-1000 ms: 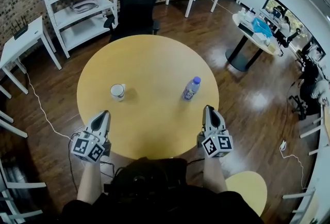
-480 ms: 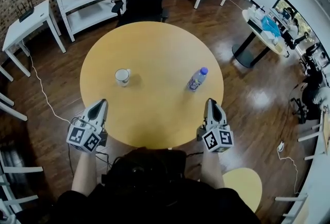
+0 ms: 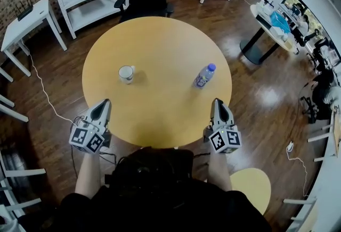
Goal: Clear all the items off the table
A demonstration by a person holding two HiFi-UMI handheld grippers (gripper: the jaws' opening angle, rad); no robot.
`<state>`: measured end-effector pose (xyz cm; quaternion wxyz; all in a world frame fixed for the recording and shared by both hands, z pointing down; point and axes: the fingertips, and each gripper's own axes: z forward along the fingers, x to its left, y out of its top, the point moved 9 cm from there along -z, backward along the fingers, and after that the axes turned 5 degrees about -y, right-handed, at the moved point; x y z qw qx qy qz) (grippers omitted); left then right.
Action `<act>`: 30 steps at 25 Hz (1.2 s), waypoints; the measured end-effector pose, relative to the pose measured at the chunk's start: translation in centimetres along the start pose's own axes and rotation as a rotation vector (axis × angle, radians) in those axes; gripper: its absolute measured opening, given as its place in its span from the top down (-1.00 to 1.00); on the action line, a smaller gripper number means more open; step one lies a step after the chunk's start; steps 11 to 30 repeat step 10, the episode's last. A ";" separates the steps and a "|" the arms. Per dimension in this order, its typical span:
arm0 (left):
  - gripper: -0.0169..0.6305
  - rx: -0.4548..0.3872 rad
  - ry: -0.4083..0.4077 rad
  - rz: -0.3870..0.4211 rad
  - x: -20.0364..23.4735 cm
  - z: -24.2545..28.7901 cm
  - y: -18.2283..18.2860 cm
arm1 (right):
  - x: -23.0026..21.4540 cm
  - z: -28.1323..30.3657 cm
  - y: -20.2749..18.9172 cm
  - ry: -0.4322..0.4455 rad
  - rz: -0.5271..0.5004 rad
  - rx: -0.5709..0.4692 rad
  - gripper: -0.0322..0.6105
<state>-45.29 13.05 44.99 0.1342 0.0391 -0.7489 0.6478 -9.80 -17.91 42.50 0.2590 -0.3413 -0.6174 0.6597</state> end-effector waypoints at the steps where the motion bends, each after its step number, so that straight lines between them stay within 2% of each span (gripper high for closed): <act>1: 0.94 -0.002 0.000 0.002 0.1 0.5 0.2 | -0.2 0.3 0.3 0.000 0.002 -0.008 0.89; 4: 0.94 0.009 -0.009 0.003 0.5 1.4 0.6 | 0.1 0.7 0.6 -0.013 0.010 -0.025 0.89; 10: 0.94 0.033 -0.005 -0.016 0.9 -0.1 0.0 | 1.2 0.2 -0.1 -0.018 0.003 0.010 0.89; 30: 0.94 0.033 -0.005 -0.016 0.9 -0.1 0.0 | 1.2 0.2 -0.1 -0.018 0.003 0.010 0.89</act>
